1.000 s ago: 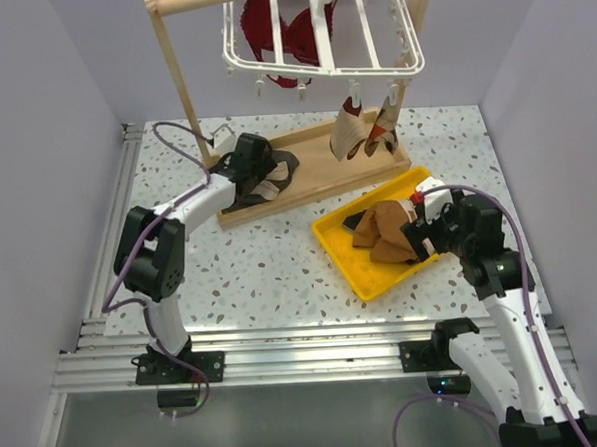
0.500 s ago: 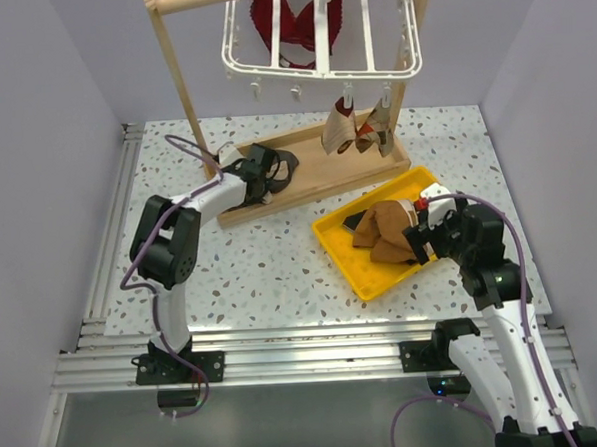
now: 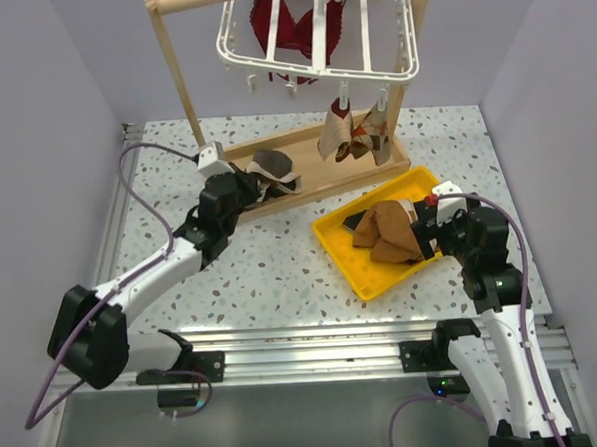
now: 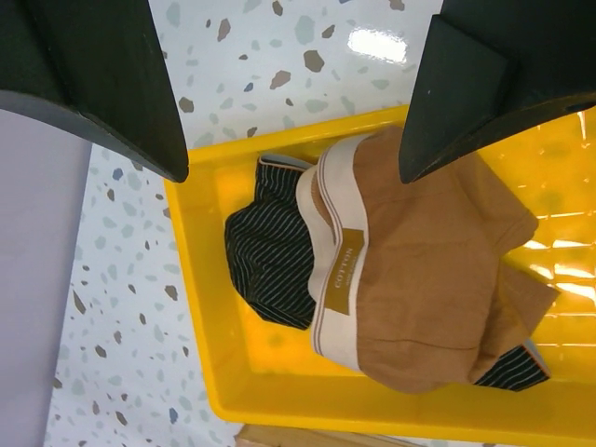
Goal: Remove the underwear clipped to the hanger
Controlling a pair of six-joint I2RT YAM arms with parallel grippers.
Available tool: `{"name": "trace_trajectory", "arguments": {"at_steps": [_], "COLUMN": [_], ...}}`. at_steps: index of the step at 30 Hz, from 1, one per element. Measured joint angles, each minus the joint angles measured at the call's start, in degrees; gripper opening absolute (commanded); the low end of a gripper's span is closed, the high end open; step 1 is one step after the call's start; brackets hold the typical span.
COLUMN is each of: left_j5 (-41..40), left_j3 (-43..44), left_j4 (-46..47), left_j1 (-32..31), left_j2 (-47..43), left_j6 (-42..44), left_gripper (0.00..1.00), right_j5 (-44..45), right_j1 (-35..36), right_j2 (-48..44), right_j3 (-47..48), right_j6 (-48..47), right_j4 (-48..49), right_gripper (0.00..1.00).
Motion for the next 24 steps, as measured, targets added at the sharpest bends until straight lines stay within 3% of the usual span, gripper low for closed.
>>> {"name": "trace_trajectory", "arguments": {"at_steps": [4, 10, 18, 24], "left_j5": [9.07, 27.39, 45.31, 54.14], "left_j3": [-9.84, -16.31, -15.69, -8.72], "left_j4": [14.32, 26.23, 36.37, 40.85], "left_j1": [-0.76, -1.05, -2.67, -8.04], "left_j2": [-10.32, -16.31, -21.57, -17.75], "left_j6": [8.37, 18.05, 21.86, 20.31], "left_gripper": [0.0, 0.0, 0.0, 0.0], "right_j5": [2.64, 6.05, 9.05, 13.11], "right_j1": [-0.74, -1.2, -2.08, -2.43], "right_j2": [-0.13, -0.28, -0.87, -0.92], "right_j3": [-0.48, -1.09, -1.79, -3.21], "right_j6": [1.03, 2.03, 2.49, 3.37], "right_j4": [1.38, 3.39, 5.27, 7.43], "right_gripper": [0.99, 0.99, 0.99, 0.99]}}
